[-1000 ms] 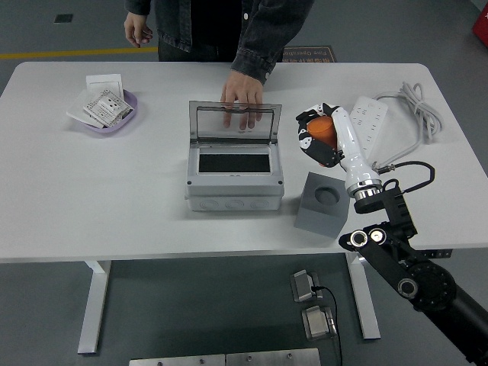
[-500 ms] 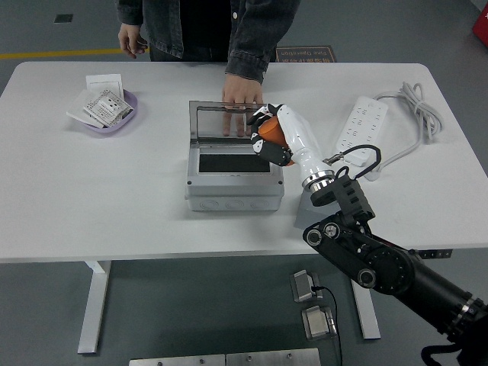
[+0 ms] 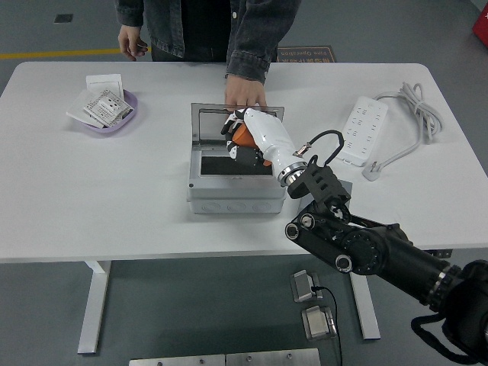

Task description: Pick up the cylinder from the cube,place it in the box,flap close box

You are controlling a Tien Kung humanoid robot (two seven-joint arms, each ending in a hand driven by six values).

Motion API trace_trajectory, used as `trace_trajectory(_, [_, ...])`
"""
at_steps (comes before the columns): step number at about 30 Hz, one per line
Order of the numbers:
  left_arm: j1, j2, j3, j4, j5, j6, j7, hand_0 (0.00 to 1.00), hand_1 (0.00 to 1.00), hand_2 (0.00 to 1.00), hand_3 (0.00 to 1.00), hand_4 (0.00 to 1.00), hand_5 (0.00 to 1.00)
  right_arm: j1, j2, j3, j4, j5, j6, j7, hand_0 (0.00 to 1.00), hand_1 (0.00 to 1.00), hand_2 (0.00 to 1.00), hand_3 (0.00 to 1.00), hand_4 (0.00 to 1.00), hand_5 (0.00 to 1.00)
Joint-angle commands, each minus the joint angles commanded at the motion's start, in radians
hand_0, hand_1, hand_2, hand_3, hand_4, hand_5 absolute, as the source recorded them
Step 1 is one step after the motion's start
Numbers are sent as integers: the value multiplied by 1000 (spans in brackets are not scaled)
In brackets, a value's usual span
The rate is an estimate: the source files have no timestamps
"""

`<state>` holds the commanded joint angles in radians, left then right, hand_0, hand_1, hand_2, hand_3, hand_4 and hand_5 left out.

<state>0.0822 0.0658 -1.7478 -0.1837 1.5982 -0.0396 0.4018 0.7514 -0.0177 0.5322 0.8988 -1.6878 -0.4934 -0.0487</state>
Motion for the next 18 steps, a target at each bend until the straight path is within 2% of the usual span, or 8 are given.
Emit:
trace_trajectory(7, [-1, 5, -2, -1, 5, 0, 2, 652, 665, 597, 643, 723, 414, 95, 18, -85, -89, -37, 53, -15, 2, 59, 255, 231, 62, 67])
trace_trajectory(18, [-5, 7, 0, 0, 7, -2, -1, 650, 665, 597, 643, 720, 412, 124, 18, -159, -130, -28, 72, -20, 2, 67, 258, 239, 59, 60])
